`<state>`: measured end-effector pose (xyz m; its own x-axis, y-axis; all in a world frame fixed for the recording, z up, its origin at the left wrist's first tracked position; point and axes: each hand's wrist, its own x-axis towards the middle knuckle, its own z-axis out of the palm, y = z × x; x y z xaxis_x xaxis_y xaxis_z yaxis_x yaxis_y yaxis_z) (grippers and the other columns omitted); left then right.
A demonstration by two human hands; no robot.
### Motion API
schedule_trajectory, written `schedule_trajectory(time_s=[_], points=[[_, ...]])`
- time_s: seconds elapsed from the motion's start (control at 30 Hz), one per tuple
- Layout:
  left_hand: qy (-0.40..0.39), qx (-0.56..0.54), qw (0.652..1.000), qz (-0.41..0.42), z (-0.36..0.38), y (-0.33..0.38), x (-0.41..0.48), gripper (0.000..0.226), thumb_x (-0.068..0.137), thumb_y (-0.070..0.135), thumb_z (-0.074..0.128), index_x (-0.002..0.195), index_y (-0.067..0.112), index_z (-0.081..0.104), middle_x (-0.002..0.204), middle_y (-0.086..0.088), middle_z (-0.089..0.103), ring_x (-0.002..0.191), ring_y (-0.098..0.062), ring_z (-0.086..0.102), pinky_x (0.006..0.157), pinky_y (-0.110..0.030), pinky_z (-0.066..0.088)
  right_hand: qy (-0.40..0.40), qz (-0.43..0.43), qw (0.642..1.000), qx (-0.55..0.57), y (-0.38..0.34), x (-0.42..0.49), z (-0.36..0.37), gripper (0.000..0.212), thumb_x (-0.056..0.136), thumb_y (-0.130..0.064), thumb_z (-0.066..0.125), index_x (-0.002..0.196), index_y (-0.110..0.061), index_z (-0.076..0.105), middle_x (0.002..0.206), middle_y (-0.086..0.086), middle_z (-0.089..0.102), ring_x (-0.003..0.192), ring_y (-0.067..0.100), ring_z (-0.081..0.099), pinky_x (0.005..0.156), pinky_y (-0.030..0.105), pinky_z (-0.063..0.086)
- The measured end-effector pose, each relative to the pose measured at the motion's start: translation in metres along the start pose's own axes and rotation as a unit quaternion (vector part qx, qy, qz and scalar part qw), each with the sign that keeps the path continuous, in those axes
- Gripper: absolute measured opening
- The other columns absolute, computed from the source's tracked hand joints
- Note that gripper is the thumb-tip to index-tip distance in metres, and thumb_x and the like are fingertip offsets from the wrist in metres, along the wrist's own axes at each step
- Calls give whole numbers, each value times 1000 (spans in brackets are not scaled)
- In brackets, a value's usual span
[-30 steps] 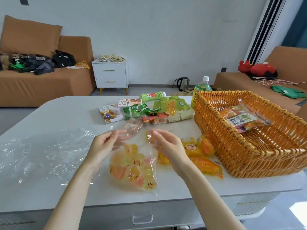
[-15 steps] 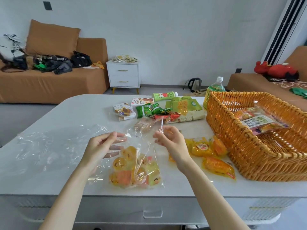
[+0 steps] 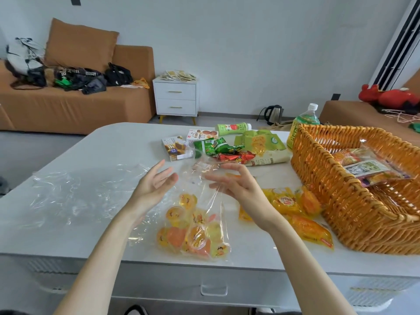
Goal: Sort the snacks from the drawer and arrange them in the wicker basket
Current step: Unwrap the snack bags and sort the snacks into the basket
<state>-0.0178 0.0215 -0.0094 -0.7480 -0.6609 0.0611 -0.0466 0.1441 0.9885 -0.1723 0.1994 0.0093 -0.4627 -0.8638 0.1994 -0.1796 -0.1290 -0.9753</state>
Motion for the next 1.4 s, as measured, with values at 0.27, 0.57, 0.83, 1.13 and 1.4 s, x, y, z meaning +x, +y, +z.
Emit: schedule_trajectory(time_s=[0.27, 0.57, 0.83, 1.13, 1.4], points=[[7, -26, 999, 39, 25, 6, 18, 20, 93, 21, 57, 109, 14, 68, 102, -3, 74, 94, -19, 70, 81, -24, 57, -6, 50, 998, 30, -2, -1, -8, 23, 104, -12, 38, 127, -11, 39, 118, -5, 70, 107, 17, 66, 95, 26, 49], [165, -132, 977, 21, 29, 7, 7, 18, 97, 13, 53, 92, 15, 69, 83, 5, 75, 75, -13, 72, 64, -22, 58, 209, 138, 968, 27, 16, 5, -7, 25, 88, -20, 69, 106, -5, 62, 91, 7, 75, 78, 16, 73, 73, 31, 61], [189, -198, 961, 34, 6, 20, -14, 17, 96, 14, 53, 95, 10, 70, 94, -3, 74, 80, -20, 73, 65, -25, 59, 164, 35, 983, 72, -14, -5, -19, 12, 89, -6, 64, 92, -12, 74, 85, 9, 76, 78, 18, 71, 78, 27, 59], [197, -133, 971, -2, 17, 22, -8, 17, 97, 14, 52, 94, 11, 69, 90, 0, 75, 76, -18, 73, 73, -34, 59, 166, 115, 978, 44, 4, 17, -6, 15, 96, -13, 54, 108, -16, 61, 102, 3, 72, 91, 18, 66, 91, 33, 55], [208, -131, 969, -7, 16, 22, 0, 12, 93, 19, 61, 93, 12, 70, 88, 0, 76, 80, -21, 73, 77, -39, 59, 238, 111, 964, 48, 15, 27, 7, 22, 87, -28, 70, 105, -15, 66, 86, 0, 75, 76, 14, 72, 75, 28, 59]])
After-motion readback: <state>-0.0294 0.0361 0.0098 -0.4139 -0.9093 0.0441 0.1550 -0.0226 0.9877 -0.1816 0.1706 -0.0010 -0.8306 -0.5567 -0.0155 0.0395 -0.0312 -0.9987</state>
